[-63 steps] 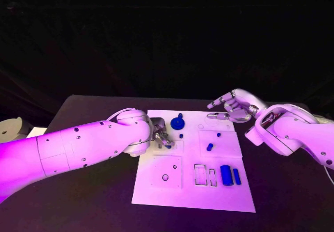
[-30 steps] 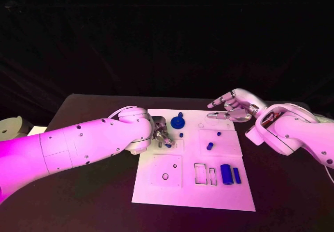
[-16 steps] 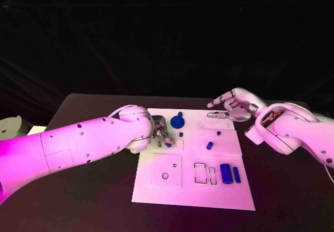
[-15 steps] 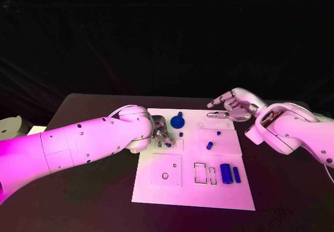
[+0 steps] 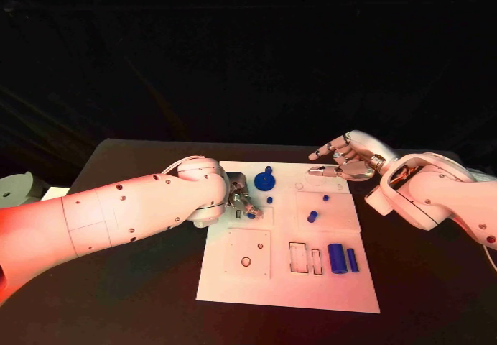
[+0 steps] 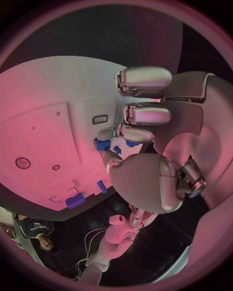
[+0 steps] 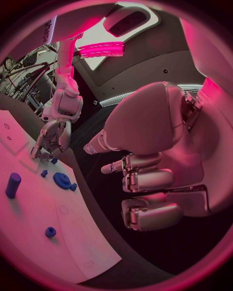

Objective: Assemble the parts on the task board

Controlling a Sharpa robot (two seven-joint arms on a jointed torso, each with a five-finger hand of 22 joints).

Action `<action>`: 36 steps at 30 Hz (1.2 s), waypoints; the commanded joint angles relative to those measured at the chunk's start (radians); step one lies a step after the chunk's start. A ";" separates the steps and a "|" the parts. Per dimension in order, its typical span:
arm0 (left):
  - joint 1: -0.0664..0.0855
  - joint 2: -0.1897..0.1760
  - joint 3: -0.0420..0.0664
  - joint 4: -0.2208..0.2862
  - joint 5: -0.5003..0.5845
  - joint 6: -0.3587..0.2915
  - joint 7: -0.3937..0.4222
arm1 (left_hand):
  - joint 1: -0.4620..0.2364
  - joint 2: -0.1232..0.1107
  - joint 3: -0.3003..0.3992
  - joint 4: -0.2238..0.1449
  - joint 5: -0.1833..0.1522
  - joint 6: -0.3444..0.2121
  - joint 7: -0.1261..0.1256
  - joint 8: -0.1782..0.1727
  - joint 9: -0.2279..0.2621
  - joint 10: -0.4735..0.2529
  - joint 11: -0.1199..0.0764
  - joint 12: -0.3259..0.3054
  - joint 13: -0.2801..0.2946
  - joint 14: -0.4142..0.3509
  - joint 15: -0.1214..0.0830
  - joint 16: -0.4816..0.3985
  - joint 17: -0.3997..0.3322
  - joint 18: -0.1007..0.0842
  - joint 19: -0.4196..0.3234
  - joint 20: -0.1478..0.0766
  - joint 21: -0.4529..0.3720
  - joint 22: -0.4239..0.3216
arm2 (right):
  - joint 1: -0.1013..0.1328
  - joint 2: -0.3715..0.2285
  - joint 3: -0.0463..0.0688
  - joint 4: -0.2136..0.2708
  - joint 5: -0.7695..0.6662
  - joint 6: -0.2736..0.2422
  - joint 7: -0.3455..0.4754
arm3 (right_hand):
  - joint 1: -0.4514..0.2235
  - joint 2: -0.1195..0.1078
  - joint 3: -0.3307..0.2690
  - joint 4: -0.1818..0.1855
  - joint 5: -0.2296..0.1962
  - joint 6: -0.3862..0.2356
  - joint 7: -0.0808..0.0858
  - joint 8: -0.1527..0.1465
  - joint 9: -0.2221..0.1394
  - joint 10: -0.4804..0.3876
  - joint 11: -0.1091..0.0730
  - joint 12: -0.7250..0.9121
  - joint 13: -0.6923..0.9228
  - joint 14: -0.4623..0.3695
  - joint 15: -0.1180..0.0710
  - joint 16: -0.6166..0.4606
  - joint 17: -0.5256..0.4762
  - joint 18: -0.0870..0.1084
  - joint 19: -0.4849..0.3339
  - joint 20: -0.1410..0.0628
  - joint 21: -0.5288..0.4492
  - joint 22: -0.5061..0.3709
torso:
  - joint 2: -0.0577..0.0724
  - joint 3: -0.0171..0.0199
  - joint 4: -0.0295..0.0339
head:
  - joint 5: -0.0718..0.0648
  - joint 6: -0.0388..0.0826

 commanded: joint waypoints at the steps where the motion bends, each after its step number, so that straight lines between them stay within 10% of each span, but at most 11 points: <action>1: -0.007 0.004 -0.005 -0.001 0.008 0.036 -0.004 | -0.025 -0.009 -0.041 0.017 0.001 0.012 0.001 0.003 0.001 0.009 -0.001 0.005 0.018 0.105 -0.005 0.003 0.263 -0.011 0.057 -0.007 0.005 0.143 | -0.001 0.000 0.000 0.002 -0.003 0.011 0.003 | -0.006 0.005 -0.004 0.000 -0.003 -0.002 -0.004 0.003 0.000 0.059 0.005 -0.005 0.217 0.104 0.007 0.004 0.263 0.000 0.073 0.005 -0.006 0.206 | 0.001 -0.0002 0.0002 | 0.000 0.000; 7: -0.007 0.006 -0.005 -0.005 0.008 0.031 -0.004 | -0.018 0.007 -0.163 0.058 0.003 0.015 0.000 0.001 0.002 0.011 -0.003 0.006 0.021 0.105 -0.005 0.003 0.263 -0.011 0.058 -0.008 0.007 0.148 | -0.001 0.000 0.000 0.003 -0.003 0.012 0.003 | -0.006 0.005 -0.005 0.000 -0.003 -0.002 -0.004 0.003 0.000 0.057 0.005 -0.010 0.215 0.104 0.007 0.004 0.263 0.001 0.071 0.005 -0.008 0.204 | 0.000 -0.0009 0.0002 | 0.000 0.000; 28: -0.007 0.003 -0.004 -0.010 0.014 0.012 -0.002 | -0.032 0.026 -0.239 0.075 0.002 0.022 -0.003 0.001 0.003 0.017 -0.005 0.012 0.029 0.105 -0.007 0.003 0.263 -0.012 0.059 -0.010 0.007 0.150 | -0.001 -0.001 0.000 0.003 -0.003 0.018 0.000 | -0.011 0.008 -0.015 0.003 -0.009 -0.002 -0.004 0.003 0.001 0.050 0.004 -0.024 0.208 0.104 0.006 0.004 0.263 0.004 0.064 0.005 -0.016 0.191 | 0.001 -0.0011 -0.0001 | -0.002 0.002; 36: -0.008 -0.020 0.012 0.020 0.086 -0.059 0.005 | -0.078 0.048 -0.392 0.076 0.000 0.009 -0.001 -0.003 0.006 0.005 -0.001 -0.004 0.010 0.105 -0.007 0.003 0.263 -0.010 0.056 -0.009 0.002 0.145 | -0.002 0.001 -0.001 -0.003 -0.003 0.020 -0.001 | -0.012 0.008 -0.017 0.004 -0.010 -0.002 -0.004 0.003 0.001 0.050 0.004 -0.025 0.208 0.104 0.006 0.004 0.263 0.004 0.063 0.005 -0.016 0.190 | 0.000 -0.0016 0.0000 | -0.008 0.007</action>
